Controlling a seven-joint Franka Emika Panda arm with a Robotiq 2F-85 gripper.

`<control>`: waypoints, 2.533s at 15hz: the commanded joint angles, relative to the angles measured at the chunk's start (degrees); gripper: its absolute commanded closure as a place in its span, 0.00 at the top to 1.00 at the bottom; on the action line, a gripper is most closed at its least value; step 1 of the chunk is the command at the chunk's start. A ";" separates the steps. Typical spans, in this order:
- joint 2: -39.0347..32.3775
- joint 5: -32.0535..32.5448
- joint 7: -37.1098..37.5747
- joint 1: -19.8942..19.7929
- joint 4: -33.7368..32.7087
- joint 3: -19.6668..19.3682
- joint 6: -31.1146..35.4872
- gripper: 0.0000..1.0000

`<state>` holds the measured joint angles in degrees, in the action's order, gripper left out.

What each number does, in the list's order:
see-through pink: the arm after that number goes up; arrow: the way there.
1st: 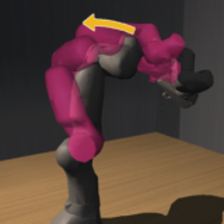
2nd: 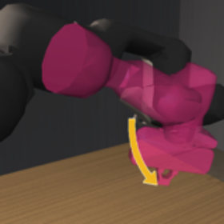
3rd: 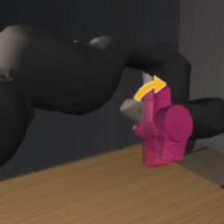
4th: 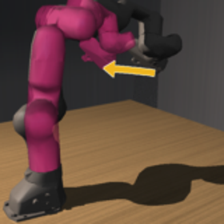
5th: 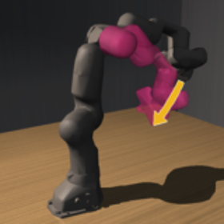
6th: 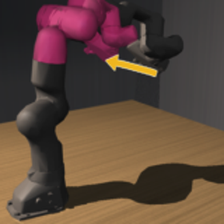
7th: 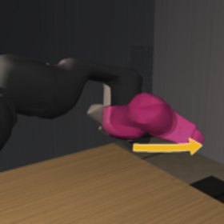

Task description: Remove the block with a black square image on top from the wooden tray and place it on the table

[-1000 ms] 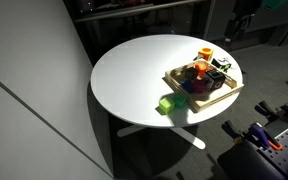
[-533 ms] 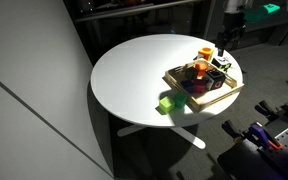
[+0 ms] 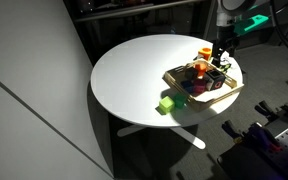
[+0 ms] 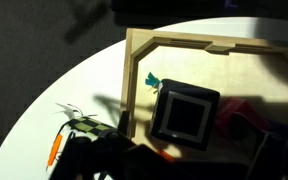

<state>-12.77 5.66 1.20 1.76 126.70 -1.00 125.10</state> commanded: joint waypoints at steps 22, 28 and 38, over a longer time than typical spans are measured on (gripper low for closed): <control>-12.30 15.40 16.78 8.02 -8.48 -0.57 -6.42 1.00; -12.59 14.78 15.45 7.63 -8.51 -0.15 -4.26 1.00; -13.77 16.22 16.54 8.22 -8.56 -0.57 -0.70 1.00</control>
<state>-26.00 20.47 16.66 9.44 118.38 -1.20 122.41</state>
